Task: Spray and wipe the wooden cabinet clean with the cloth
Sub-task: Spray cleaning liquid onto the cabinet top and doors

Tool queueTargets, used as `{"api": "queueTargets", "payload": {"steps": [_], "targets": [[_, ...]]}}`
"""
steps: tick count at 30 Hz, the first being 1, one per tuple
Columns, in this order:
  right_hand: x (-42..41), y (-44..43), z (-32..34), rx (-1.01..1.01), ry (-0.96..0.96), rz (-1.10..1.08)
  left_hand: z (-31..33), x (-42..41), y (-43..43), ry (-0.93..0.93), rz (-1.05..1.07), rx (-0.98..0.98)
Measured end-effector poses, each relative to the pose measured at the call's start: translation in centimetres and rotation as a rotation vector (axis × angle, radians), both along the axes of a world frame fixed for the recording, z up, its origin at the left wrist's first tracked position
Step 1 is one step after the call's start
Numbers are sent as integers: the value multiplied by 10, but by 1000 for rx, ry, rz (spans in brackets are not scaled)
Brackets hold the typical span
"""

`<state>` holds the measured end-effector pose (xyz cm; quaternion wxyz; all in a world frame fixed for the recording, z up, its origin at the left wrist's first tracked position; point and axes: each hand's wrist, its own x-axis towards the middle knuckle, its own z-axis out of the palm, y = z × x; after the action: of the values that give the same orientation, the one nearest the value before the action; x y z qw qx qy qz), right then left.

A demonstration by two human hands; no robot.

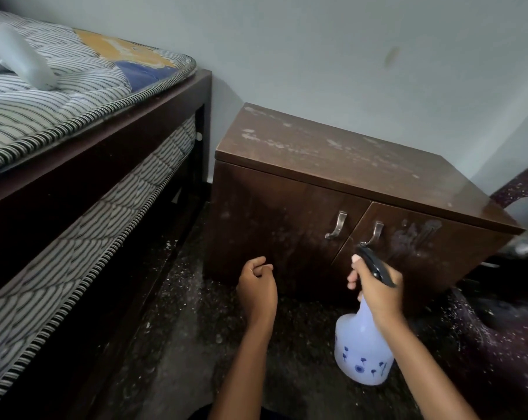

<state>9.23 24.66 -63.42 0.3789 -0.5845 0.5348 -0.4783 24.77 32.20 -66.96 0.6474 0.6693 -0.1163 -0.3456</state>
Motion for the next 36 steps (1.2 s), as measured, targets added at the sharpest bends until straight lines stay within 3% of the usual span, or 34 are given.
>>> {"api": "queueTargets", "payload": {"steps": [3,10,16,22,27,31,34,36], "targets": [[-19,-1,-14,60,-12,-152,0,0,-1,8,-2,-3],[-38,29,-69,238,212,-73,1,-1,-1,4,-11,1],[-59,36,-75,406,174,-114,2,-8,-4,17,-26,-8],[-70,25,-50,215,84,-306,4,-23,-16,13,-51,-18],[-106,13,-22,238,39,-348,14,-45,-28,5,-104,-62],[-137,17,-16,268,-36,-502,22,-65,-34,-13,-174,-68],[-155,21,-1,205,-129,-595,29,-73,-39,-33,-207,-60],[-155,19,17,140,-156,-537,31,-76,-41,-42,-213,-60]]}}
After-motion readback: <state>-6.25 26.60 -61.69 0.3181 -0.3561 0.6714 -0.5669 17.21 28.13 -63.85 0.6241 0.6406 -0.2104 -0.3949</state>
